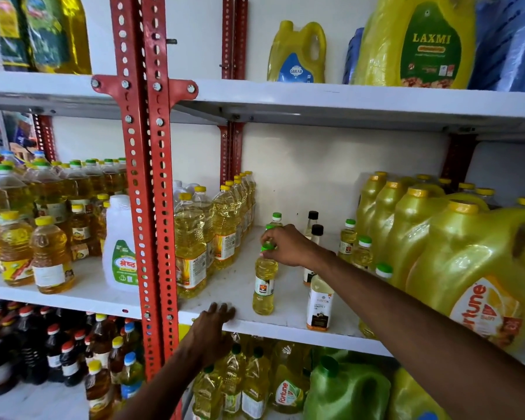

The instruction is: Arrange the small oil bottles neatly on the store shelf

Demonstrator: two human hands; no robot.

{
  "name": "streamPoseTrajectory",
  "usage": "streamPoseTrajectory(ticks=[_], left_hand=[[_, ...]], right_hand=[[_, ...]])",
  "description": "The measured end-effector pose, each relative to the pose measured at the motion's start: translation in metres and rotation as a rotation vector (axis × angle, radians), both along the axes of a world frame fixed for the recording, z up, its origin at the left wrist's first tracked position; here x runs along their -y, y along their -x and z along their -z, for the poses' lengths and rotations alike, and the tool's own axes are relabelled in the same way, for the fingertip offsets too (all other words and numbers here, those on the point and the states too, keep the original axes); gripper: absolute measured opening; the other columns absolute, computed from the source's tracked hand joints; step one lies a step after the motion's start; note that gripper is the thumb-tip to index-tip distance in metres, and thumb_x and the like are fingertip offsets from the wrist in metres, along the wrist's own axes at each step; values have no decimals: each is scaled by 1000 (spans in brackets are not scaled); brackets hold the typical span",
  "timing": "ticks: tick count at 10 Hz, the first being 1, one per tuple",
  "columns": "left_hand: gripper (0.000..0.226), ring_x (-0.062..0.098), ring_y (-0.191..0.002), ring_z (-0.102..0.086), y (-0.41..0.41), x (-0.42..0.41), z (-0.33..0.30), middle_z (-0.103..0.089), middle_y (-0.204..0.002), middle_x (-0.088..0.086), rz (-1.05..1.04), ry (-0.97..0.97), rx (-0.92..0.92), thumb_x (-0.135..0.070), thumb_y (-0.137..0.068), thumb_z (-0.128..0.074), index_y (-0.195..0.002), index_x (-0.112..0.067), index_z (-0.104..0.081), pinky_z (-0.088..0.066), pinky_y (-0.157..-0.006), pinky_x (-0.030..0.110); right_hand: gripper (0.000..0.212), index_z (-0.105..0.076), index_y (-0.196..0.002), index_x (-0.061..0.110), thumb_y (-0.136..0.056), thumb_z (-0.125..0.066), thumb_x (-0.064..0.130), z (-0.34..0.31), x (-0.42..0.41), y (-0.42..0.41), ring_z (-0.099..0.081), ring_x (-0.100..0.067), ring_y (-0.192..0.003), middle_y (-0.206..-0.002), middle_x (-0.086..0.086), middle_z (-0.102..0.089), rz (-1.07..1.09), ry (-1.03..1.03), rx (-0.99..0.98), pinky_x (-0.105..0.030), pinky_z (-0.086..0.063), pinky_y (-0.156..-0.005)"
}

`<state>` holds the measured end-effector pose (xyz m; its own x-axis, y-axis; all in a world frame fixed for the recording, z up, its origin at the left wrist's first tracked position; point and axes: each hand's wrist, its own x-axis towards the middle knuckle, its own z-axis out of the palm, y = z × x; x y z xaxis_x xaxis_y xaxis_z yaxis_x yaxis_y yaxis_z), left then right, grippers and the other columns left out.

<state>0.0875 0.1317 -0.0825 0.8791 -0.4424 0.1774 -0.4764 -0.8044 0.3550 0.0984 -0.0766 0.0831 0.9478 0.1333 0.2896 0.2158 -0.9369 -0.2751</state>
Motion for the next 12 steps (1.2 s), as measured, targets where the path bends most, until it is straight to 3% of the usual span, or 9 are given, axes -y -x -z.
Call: streamPoseTrajectory(ticks=[1,3,9,10,11,12], left_hand=[[71,25,-143,-36,-1,0,1,-37,-155,5,0,25,-1,-21,-79,-63,-146,-19,-36,-39,-115,40],[77,24,-139,-40,0,1,-2,-40,-152,5,19,36,0,-21,-76,-71,-145,-16,-38,-43,-112,39],[80,28,-141,-37,-1,1,0,-38,-154,6,21,41,-17,-17,-74,-71,-146,-17,-34,-45,-109,45],[81,29,-143,-33,3,0,-3,-34,-156,6,22,22,-43,-19,-76,-70,-147,-17,-31,-42,-112,45],[83,29,-150,-15,9,1,-8,-23,-161,6,22,-5,-68,-20,-80,-69,-150,-16,-24,-28,-120,46],[80,31,-150,-11,19,6,-17,-22,-161,8,-31,-19,51,-23,-84,-66,-150,-16,-22,-23,-122,49]], right_hand=[[50,-62,-121,12,-76,-76,30,-1,-4,2,-59,-27,-115,-125,-13,-64,-24,-4,-37,-28,-45,-92],[34,-70,-108,8,-76,-77,20,-4,-8,9,-60,-24,-111,-118,-11,-68,-37,-23,-37,-21,-37,-81],[29,-70,-105,10,-77,-76,16,-4,-21,21,-60,-22,-111,-119,-10,-68,-72,-33,-40,-20,-35,-81],[33,-68,-109,10,-78,-75,15,-5,-23,23,-58,-23,-114,-123,-11,-65,-68,-16,-59,-20,-34,-81],[44,-61,-120,14,-78,-75,18,-6,-22,25,-54,-25,-118,-131,-11,-59,-64,-2,-85,-24,-38,-85],[62,-49,-133,18,-78,-74,29,-6,-13,34,-51,-26,-126,-139,-11,-54,-43,-37,-40,-32,-43,-98]])
